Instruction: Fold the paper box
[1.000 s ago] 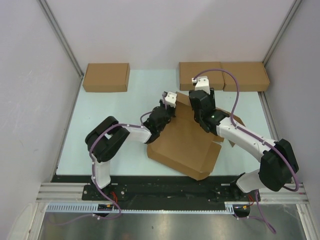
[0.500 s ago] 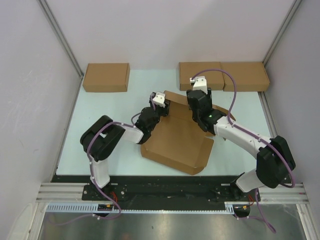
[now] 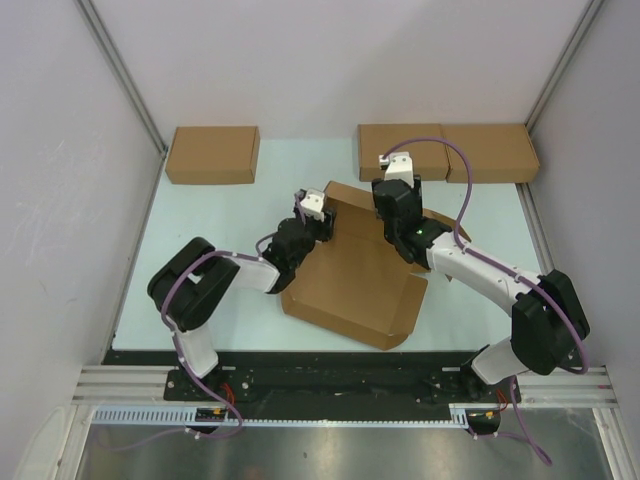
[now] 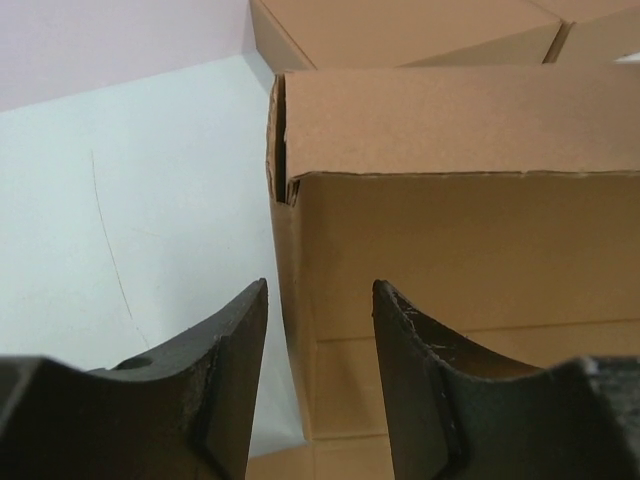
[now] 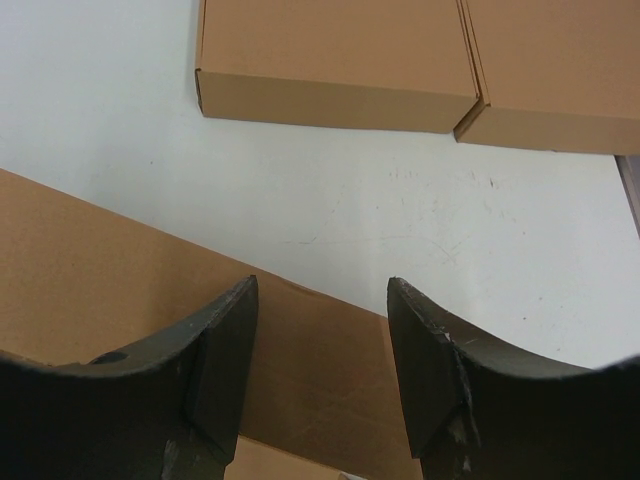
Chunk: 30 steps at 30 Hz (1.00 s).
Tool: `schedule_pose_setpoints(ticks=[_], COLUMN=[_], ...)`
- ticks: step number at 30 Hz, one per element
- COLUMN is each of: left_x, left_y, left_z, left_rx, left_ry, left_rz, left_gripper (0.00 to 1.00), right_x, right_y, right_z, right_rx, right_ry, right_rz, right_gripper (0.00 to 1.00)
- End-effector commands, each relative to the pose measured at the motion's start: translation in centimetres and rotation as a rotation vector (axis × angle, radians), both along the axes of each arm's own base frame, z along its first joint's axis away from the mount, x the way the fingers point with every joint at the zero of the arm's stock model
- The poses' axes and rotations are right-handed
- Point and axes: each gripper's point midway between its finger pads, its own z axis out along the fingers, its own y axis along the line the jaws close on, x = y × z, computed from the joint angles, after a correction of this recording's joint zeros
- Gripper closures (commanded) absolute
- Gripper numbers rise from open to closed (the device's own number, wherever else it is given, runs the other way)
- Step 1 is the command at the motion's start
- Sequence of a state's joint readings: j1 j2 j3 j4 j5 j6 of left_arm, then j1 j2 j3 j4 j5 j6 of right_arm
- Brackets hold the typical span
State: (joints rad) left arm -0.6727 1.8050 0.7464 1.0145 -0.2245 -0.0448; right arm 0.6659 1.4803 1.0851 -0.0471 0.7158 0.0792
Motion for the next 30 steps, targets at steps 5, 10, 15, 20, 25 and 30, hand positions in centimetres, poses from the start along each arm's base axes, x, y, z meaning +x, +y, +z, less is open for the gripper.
schedule_pose_setpoints(ticks=[5,10,15,20,25,30], left_x=[0.6,1.2,1.1,1.0,0.7,0.5], left_y=[-0.4,-0.7,-0.6,-0.3,0.1,0.0], left_z=[0.2,0.0,-0.1,-0.1,-0.2,-0.2], left_rx=[0.054,0.081,0.088,0.094,0.095,0.086], left_ry=[0.107,0.136,0.139,0.139,0.145,0.145], left_rz=[0.003,0.006,0.009,0.014,0.024,0.014], left_gripper=[0.52,0.69,0.86,0.88,0.68,0.71], right_x=[0.4,0.2,0.1,0.0,-0.1,-0.2], right_y=[1.4,1.7,2.0,2.1,2.0,2.2], right_z=[1.0,0.9,0.9,1.1,1.1,0.7], right_rx=[0.054,0.050,0.050,0.049,0.047,0.053], right_ry=[-0.029,-0.023,-0.023,-0.027,-0.024,-0.013], right_rz=[0.014,0.024,0.031,0.034,0.030,0.034], right_gripper=[0.41,0.41,0.41,0.41,0.41,0.42])
